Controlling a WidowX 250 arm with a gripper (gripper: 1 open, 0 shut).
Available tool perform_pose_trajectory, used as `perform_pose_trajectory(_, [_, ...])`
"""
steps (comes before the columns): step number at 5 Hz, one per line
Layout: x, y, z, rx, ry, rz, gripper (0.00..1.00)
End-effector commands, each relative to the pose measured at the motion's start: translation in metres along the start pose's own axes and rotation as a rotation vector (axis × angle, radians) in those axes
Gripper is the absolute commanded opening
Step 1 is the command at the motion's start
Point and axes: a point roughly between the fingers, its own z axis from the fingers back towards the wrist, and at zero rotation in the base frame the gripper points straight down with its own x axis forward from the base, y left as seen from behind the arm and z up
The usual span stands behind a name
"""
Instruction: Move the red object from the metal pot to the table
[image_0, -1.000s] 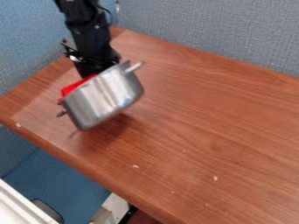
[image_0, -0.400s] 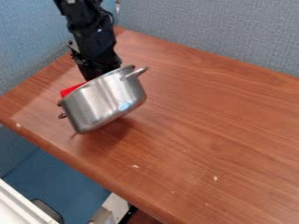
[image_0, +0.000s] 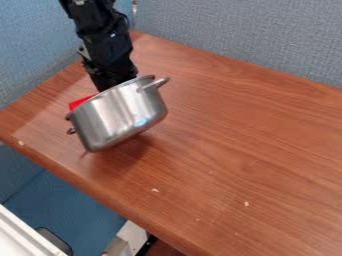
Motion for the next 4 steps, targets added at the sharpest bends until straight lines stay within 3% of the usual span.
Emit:
perform_pose_trajectory(1, [-0.043, -0.022, -0.052, -0.117, 0.179, -0.065, 0.0])
perform_pose_trajectory(4, [-0.06, -0.019, -0.067, -0.153, 0.201, -0.057, 0.0])
